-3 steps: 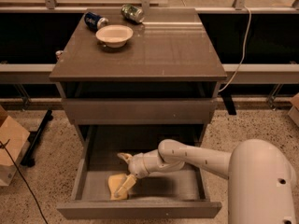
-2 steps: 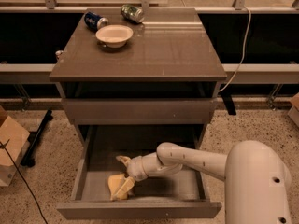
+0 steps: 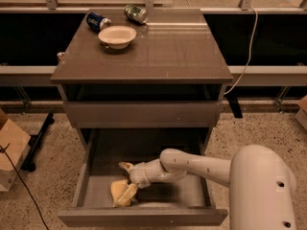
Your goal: Pick sponge from middle drawer and place on counter
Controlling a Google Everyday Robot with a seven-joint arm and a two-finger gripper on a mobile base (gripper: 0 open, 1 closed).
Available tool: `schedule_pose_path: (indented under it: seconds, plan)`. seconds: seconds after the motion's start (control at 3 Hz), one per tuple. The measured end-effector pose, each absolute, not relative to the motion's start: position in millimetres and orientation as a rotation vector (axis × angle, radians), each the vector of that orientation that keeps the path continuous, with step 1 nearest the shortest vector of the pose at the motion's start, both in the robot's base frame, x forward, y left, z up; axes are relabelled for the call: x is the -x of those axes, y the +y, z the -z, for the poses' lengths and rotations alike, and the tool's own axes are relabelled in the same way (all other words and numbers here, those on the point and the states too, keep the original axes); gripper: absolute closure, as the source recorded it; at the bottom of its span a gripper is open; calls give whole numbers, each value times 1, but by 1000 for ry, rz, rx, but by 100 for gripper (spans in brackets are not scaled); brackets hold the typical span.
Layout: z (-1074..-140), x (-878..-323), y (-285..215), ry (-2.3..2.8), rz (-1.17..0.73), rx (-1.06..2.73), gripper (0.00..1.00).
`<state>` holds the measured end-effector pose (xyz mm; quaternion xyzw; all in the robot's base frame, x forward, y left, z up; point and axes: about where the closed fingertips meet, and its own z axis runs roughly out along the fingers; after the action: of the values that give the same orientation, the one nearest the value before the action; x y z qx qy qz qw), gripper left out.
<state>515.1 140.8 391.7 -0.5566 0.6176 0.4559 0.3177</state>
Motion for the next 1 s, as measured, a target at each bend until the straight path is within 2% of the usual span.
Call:
schedule_pose_path:
  seconds: [0.67,1.0]
  plan:
    - [-392,-515,141,1625,-1200,1465,0]
    - [-392,-515,141,1625,-1200,1465,19]
